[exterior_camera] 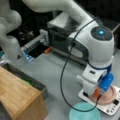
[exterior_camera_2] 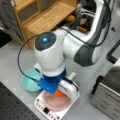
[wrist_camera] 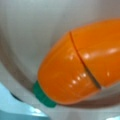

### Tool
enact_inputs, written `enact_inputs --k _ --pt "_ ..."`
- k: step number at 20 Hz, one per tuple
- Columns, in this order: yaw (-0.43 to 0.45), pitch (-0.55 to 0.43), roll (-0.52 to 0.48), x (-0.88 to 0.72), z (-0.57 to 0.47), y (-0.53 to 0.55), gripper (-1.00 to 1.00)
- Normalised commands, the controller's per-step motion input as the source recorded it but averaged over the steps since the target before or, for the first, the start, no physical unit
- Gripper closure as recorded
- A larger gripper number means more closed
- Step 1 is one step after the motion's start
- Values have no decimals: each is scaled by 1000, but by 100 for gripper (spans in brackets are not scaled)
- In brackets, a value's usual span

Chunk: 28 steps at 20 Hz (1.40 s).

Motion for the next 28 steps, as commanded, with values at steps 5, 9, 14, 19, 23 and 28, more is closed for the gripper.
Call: enact_inputs --k 5,9,14,19,23,28 --pt "88 -19 -28 -374 223 44 -100" --pt "146 -52 -11 -388 185 -62 -100" --pt "114 -98 -7 -547 118 -245 -100" --pt "23 -145 13 -874 43 -351 -100" --pt "-25 -212 15 -1000 -34 -329 -100" --pt "-13 -239 -22 -975 -117 -249 -100"
